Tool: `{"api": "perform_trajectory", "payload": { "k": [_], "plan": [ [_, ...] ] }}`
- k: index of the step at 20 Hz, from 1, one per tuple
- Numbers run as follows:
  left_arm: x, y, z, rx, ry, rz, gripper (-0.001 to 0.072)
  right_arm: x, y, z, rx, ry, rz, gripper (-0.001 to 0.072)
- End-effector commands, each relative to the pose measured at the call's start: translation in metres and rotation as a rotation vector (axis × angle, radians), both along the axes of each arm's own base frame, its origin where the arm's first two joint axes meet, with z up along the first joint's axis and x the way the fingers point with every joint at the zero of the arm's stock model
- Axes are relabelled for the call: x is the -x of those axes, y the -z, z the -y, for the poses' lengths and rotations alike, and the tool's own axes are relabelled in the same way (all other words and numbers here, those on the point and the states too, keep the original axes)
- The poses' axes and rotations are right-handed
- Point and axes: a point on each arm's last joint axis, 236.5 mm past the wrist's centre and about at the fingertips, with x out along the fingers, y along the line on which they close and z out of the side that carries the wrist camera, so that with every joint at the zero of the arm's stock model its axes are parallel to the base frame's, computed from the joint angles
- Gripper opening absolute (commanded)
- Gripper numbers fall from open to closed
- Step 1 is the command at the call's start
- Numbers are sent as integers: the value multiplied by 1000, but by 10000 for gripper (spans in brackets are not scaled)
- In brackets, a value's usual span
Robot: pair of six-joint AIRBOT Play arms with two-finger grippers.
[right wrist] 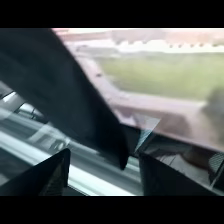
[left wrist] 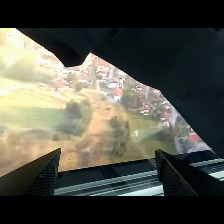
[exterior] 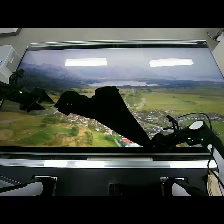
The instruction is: Fold the clothes and pants, and hang the long-sleeved shirts on hangers.
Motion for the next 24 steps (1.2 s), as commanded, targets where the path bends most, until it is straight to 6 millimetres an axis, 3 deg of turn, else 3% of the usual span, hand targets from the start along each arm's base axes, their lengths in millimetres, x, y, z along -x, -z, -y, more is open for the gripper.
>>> {"api": "perform_trajectory", "payload": {
  "k": [1,4,6,7,8,9,11,12,15,18,24],
  "plan": [
    [-2,2,-2,5,-5,10,675,-15,8,1,10,34,71,501],
    [-2,2,-2,4,-7,12,675,-25,9,-6,-14,79,108,491],
    [-4,2,-2,3,-10,16,675,-17,13,-11,-32,85,92,458],
    [-6,2,-3,1,-14,25,675,-11,16,-12,-35,82,77,332],
    [-10,2,-4,-3,-20,39,675,-7,18,-13,-38,78,69,251],
    [-14,2,-5,-7,-30,53,675,-3,20,-14,-42,74,64,214],
    [-24,2,-10,-21,-41,99,675,0,19,-18,-62,58,65,63],
    [-30,2,-14,-29,-55,116,675,0,17,-20,-69,57,67,38],
    [-45,18,-46,-104,-99,150,675,-1,13,-25,-97,70,63,38],
    [-63,49,-73,-102,-179,129,675,0,6,-32,-138,80,48,36],
    [-79,122,-43,76,-127,41,672,10,0,-38,-173,88,-15,36]
  ]
}}
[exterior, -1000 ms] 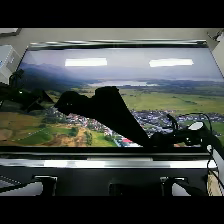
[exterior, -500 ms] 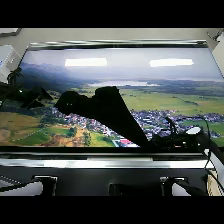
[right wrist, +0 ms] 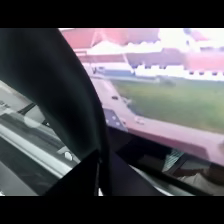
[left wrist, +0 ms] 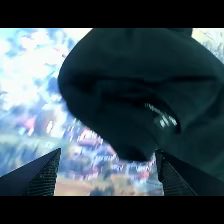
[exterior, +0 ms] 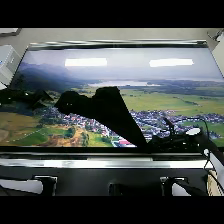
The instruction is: Fold the clothes and pants, and hang the long-sleeved shirts on hangers.
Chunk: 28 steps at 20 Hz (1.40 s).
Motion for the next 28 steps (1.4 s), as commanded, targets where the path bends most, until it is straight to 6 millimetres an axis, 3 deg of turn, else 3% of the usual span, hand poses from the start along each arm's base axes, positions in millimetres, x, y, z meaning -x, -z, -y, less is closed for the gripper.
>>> {"api": "perform_trajectory", "payload": {
  "k": [1,6,9,11,13,14,16,19,20,22,24,25,26,28],
  "plan": [
    [-7,39,11,67,28,-28,672,4,-6,-5,-31,15,-42,36],
    [-18,60,7,59,-9,-24,672,3,-6,-4,-25,28,-44,36],
    [-27,63,17,88,-9,1,638,2,-6,-4,-23,32,-44,36],
    [-31,67,21,89,-13,5,427,3,-6,-4,-24,35,-49,36],
    [-34,67,22,86,-17,15,66,3,-7,-5,-26,36,-51,36],
    [-37,63,21,83,-16,25,20,3,-7,-5,-27,36,-50,36],
    [-48,48,19,75,-7,63,19,-2,-10,-4,-23,40,-32,36],
    [-73,-3,18,74,35,167,18,-37,-34,7,23,54,116,35],
    [-82,-27,20,78,56,213,18,-60,-55,13,52,63,213,35],
    [-100,-96,29,105,109,347,18,-114,-116,31,125,110,450,35],
    [-111,-184,43,108,170,531,18,-165,-209,50,203,166,739,34],
    [-111,-231,48,94,175,625,18,-183,-266,59,241,195,891,34],
    [-104,-273,53,87,168,712,18,-193,-319,64,269,216,1024,34],
    [-69,-352,62,61,149,871,18,-193,-422,68,319,239,1256,34]
  ]
}}
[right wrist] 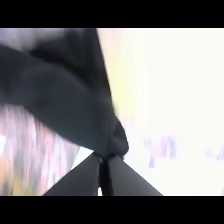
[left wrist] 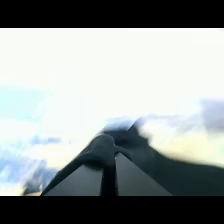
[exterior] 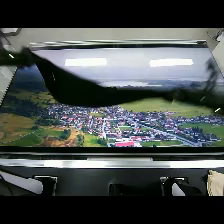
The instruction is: Fold the clothes and pants, and hang the long-sleeved shirts on hangers.
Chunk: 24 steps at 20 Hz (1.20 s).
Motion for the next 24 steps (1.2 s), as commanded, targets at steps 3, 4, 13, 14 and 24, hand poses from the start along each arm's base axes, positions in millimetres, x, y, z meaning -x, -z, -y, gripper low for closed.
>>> {"api": "perform_trajectory", "payload": {
  "k": [3,4,13,14,24],
  "plan": [
    [129,-206,38,-50,-26,427,18,32,-252,4,215,40,575,34],
    [165,-232,45,-81,-33,492,18,51,-276,0,246,37,622,34],
    [308,-244,2,-337,-364,420,17,166,-345,-9,169,191,728,34],
    [297,-224,0,-339,-345,346,16,156,-335,-7,153,187,678,34],
    [108,138,-27,-230,-264,-365,18,-37,23,20,105,45,-370,35]
  ]
}}
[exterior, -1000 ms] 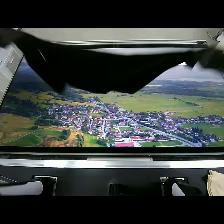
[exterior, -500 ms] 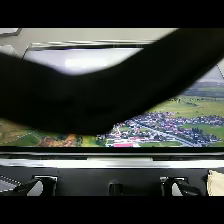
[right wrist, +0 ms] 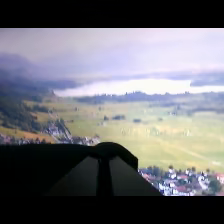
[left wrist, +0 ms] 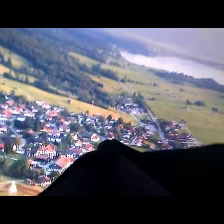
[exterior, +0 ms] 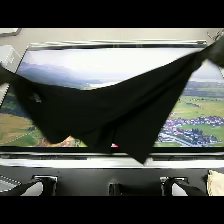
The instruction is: Fold the clothes and pants, and hang the long-sleeved shirts on hangers.
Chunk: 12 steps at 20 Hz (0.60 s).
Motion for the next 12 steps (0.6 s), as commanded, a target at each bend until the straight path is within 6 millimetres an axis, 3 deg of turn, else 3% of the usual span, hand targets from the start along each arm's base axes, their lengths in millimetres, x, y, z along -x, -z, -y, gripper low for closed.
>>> {"api": "perform_trajectory", "payload": {
  "k": [1,2,4,6,8,9,10,11,12],
  "plan": [
    [-44,160,-10,44,-74,-192,18,-45,164,1,21,-11,-325,36],
    [-49,199,-12,53,-90,-253,18,-56,203,-4,12,-3,-370,35],
    [-55,257,-11,64,-76,-352,18,-76,270,-12,3,18,-435,35],
    [-60,291,-7,75,-39,-401,18,-87,310,-21,-9,23,-475,36],
    [-68,304,-6,82,-24,-413,23,-89,328,-26,-23,24,-498,35],
    [-72,304,-8,79,-23,-405,88,-88,330,-27,-24,23,-503,35],
    [-78,297,-11,71,-22,-387,240,-87,329,-27,-24,20,-507,35],
    [-82,284,-15,74,-20,-373,491,-83,326,-28,-24,11,-515,35],
    [-83,267,-19,78,-8,-367,694,-79,322,-30,-25,0,-526,35]
  ]
}}
